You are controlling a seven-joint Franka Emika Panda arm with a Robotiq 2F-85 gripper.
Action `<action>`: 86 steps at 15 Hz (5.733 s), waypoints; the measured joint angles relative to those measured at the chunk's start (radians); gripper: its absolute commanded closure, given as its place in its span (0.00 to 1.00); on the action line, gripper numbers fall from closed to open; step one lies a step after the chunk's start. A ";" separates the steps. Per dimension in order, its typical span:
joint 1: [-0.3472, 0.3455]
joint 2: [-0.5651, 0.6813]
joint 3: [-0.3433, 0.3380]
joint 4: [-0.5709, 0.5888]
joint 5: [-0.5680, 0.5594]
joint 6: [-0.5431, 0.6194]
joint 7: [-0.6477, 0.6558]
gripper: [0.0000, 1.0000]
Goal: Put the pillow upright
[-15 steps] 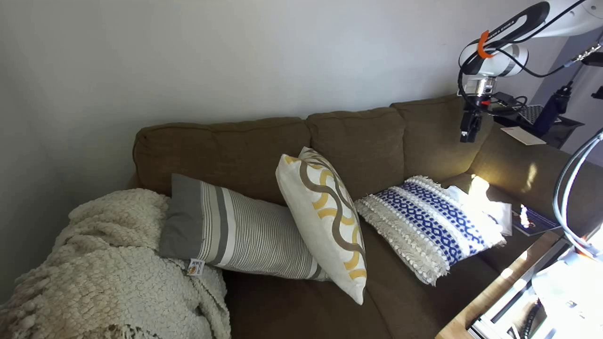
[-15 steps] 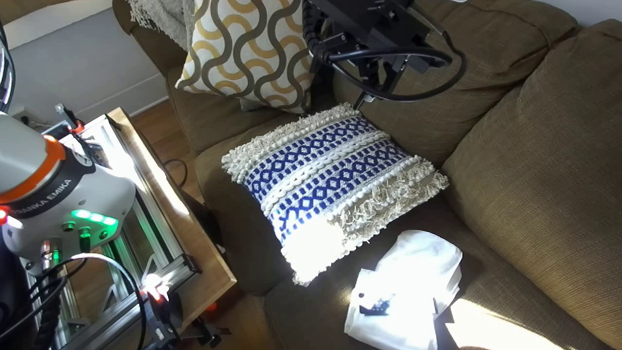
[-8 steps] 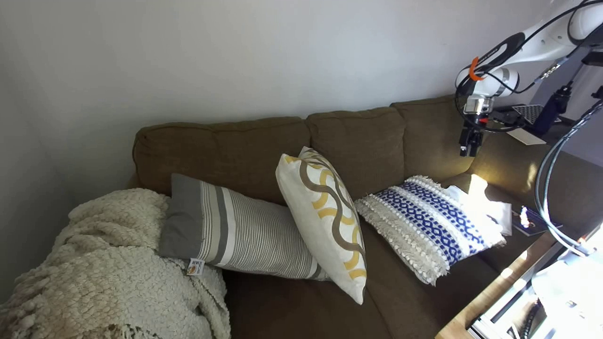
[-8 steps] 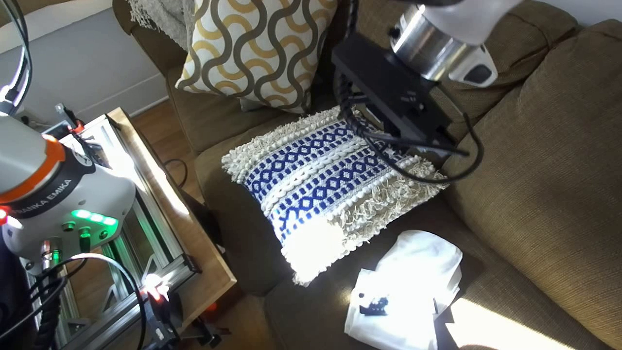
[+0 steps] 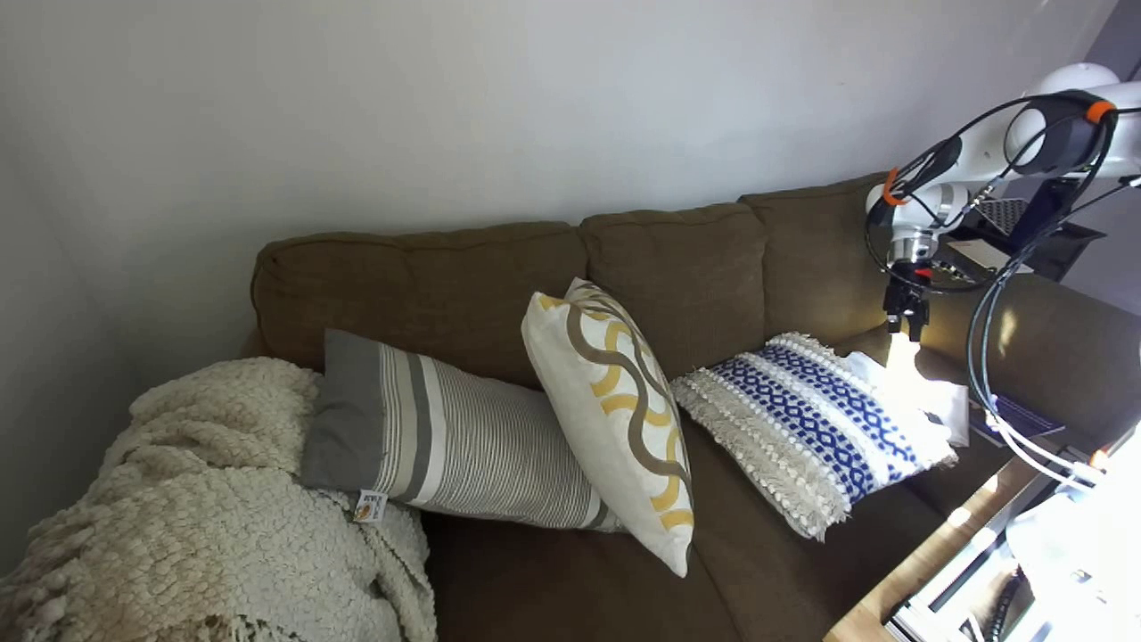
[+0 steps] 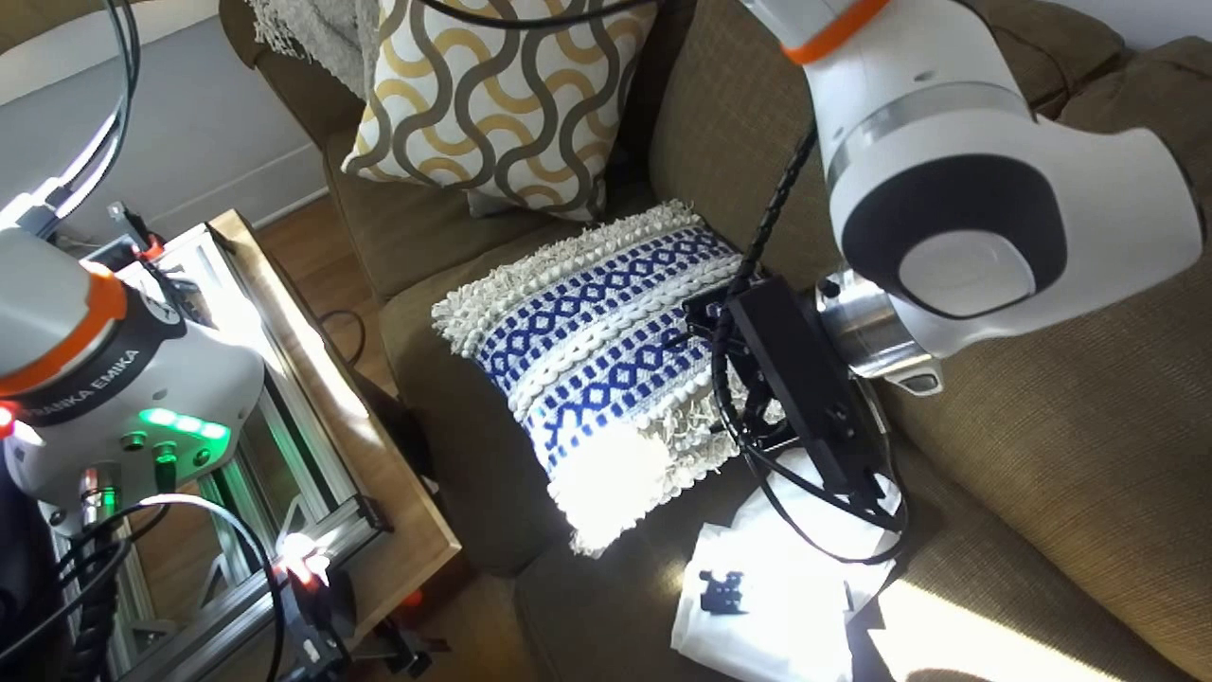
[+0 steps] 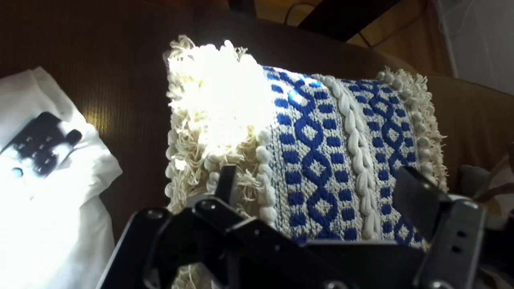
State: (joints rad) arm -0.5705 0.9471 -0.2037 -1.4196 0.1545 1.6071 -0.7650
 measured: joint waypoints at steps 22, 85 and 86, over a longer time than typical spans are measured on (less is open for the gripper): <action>-0.122 0.449 0.059 0.541 -0.028 -0.193 -0.086 0.00; 0.748 -0.422 -0.391 -1.016 -0.455 1.678 -0.179 0.96; 0.823 -0.430 -0.449 -1.032 -0.455 1.707 -0.167 0.96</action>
State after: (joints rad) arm 0.2525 0.5170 -0.6523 -2.4517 -0.3001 3.3143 -0.9321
